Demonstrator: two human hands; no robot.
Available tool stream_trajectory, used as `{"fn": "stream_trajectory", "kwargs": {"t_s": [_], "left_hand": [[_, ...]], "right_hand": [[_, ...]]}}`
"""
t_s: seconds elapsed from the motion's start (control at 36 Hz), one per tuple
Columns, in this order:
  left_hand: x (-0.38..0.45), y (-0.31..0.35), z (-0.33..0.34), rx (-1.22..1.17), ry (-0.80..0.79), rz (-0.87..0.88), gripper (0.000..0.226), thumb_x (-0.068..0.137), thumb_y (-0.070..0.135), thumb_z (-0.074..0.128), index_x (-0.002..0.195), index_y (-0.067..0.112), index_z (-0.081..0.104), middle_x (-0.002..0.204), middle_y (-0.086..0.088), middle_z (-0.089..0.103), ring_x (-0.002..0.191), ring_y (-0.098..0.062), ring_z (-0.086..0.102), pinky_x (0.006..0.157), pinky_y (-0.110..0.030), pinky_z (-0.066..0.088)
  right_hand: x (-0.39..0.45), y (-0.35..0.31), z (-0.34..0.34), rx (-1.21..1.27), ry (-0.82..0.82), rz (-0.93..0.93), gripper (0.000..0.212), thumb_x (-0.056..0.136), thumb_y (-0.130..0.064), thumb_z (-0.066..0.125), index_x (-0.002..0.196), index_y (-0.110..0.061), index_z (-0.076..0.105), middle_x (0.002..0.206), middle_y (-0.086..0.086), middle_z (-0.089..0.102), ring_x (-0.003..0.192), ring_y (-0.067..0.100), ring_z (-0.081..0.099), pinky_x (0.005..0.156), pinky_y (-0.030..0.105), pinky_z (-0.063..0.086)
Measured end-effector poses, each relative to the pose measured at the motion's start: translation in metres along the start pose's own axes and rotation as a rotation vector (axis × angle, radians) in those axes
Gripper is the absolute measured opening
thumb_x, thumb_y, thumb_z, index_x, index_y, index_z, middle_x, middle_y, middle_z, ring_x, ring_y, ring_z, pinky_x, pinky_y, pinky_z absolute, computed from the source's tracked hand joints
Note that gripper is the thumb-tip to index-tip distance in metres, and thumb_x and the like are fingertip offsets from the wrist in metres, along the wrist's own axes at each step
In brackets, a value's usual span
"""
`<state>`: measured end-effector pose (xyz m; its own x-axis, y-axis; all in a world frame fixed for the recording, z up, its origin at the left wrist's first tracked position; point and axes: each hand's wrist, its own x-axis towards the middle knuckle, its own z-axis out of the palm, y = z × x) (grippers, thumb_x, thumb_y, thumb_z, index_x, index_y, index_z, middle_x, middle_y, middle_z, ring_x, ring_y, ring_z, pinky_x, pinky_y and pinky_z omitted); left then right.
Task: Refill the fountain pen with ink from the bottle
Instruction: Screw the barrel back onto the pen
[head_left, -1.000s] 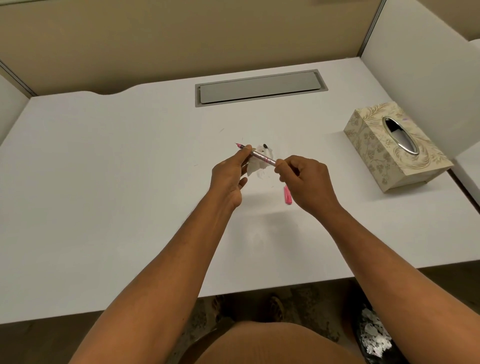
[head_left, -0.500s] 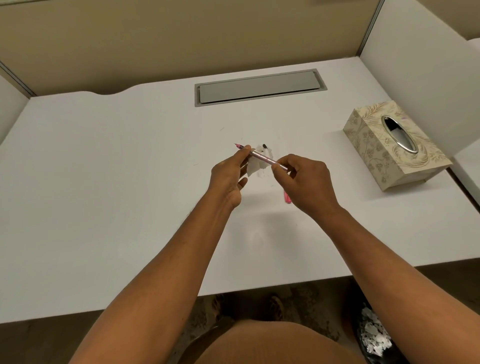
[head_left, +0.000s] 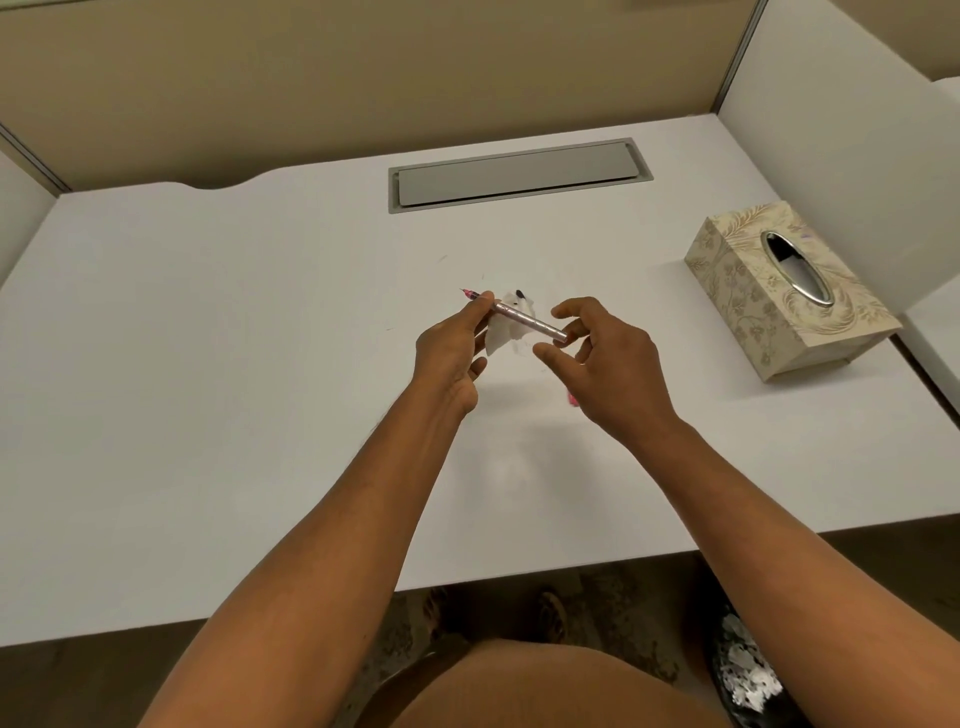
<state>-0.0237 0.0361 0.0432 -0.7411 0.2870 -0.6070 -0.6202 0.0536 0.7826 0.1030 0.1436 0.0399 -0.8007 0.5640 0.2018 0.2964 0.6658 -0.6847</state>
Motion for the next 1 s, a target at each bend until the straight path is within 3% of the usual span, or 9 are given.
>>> {"fn": "stream_trajectory", "kwargs": {"t_s": [0.08, 0.17, 0.39, 0.5, 0.58, 0.64, 0.78, 0.89, 1.0], "left_hand": [[-0.0007, -0.0005, 0.0021, 0.0, -0.014, 0.0, 0.02, 0.083, 0.037, 0.078, 0.093, 0.02, 0.074, 0.093, 0.006, 0.077, 0.09, -0.009, 0.065, 0.074, -0.029, 0.043], [-0.0002, -0.0004, 0.0032, -0.007, -0.027, 0.0, 0.017, 0.084, 0.036, 0.078, 0.089, 0.021, 0.073, 0.091, 0.006, 0.076, 0.089, -0.009, 0.065, 0.077, -0.029, 0.045], [-0.0005, -0.0013, 0.0043, 0.007, -0.05, 0.008, 0.017, 0.083, 0.037, 0.078, 0.091, 0.022, 0.075, 0.095, 0.007, 0.077, 0.089, -0.008, 0.065, 0.076, -0.029, 0.043], [-0.0013, -0.001, 0.0045, -0.001, -0.029, 0.015, 0.019, 0.083, 0.037, 0.077, 0.093, 0.021, 0.075, 0.093, 0.007, 0.077, 0.088, -0.008, 0.065, 0.075, -0.028, 0.043], [-0.0009, -0.0008, 0.0037, -0.004, -0.005, 0.017, 0.024, 0.083, 0.038, 0.078, 0.098, 0.02, 0.075, 0.094, 0.006, 0.078, 0.09, -0.008, 0.066, 0.073, -0.028, 0.042], [-0.0003, -0.0004, 0.0034, -0.005, 0.005, 0.02, 0.028, 0.082, 0.039, 0.078, 0.101, 0.019, 0.075, 0.096, 0.006, 0.078, 0.091, -0.009, 0.066, 0.072, -0.028, 0.041], [0.0004, -0.0011, 0.0057, -0.02, 0.007, 0.018, 0.031, 0.083, 0.039, 0.078, 0.106, 0.017, 0.074, 0.1, 0.004, 0.077, 0.098, -0.012, 0.065, 0.071, -0.029, 0.04], [0.0005, -0.0015, 0.0066, -0.031, 0.003, 0.019, 0.034, 0.083, 0.038, 0.078, 0.109, 0.016, 0.073, 0.102, 0.003, 0.076, 0.099, -0.013, 0.065, 0.069, -0.028, 0.04], [0.0015, -0.0012, 0.0065, -0.02, -0.014, 0.022, 0.027, 0.083, 0.038, 0.078, 0.101, 0.018, 0.073, 0.1, 0.004, 0.076, 0.096, -0.011, 0.065, 0.071, -0.028, 0.041]], "right_hand": [[-0.0002, -0.0012, 0.0006, -0.029, 0.041, -0.03, 0.016, 0.089, -0.032, 0.069, 0.103, -0.025, 0.064, 0.061, -0.017, 0.055, 0.07, 0.014, 0.064, 0.075, 0.039, 0.053], [0.0006, -0.0005, -0.0003, -0.039, 0.08, -0.044, 0.011, 0.09, -0.03, 0.069, 0.098, -0.021, 0.068, 0.066, -0.016, 0.056, 0.068, 0.014, 0.063, 0.071, 0.035, 0.052], [0.0021, 0.0022, 0.0011, 0.023, 0.037, 0.046, 0.033, 0.1, -0.039, 0.051, 0.082, -0.018, 0.07, 0.07, -0.01, 0.071, 0.06, 0.009, 0.06, 0.062, 0.031, 0.047], [0.0014, 0.0029, 0.0004, 0.037, 0.002, 0.063, 0.037, 0.1, -0.047, 0.049, 0.093, -0.02, 0.073, 0.077, -0.01, 0.072, 0.064, 0.01, 0.062, 0.068, 0.035, 0.051], [0.0003, 0.006, -0.0008, 0.054, 0.016, 0.062, 0.04, 0.091, -0.057, 0.06, 0.117, -0.027, 0.068, 0.087, -0.012, 0.069, 0.068, 0.012, 0.063, 0.07, 0.03, 0.049], [-0.0001, 0.0066, -0.0013, 0.04, 0.024, 0.034, 0.041, 0.088, -0.055, 0.066, 0.119, -0.029, 0.064, 0.089, -0.012, 0.068, 0.067, 0.012, 0.064, 0.071, 0.03, 0.048], [-0.0001, 0.0012, -0.0029, -0.005, 0.067, -0.035, 0.018, 0.088, -0.03, 0.07, 0.105, -0.025, 0.066, 0.089, -0.013, 0.066, 0.066, 0.012, 0.061, 0.074, 0.034, 0.051], [0.0017, 0.0003, -0.0027, 0.005, 0.072, -0.011, 0.007, 0.089, -0.028, 0.066, 0.095, -0.024, 0.069, 0.078, -0.015, 0.062, 0.065, 0.01, 0.059, 0.069, 0.031, 0.049], [0.0021, 0.0011, -0.0003, 0.046, 0.067, 0.039, 0.017, 0.093, -0.031, 0.059, 0.081, -0.022, 0.067, 0.062, -0.015, 0.056, 0.06, 0.009, 0.054, 0.061, 0.03, 0.042]]}}
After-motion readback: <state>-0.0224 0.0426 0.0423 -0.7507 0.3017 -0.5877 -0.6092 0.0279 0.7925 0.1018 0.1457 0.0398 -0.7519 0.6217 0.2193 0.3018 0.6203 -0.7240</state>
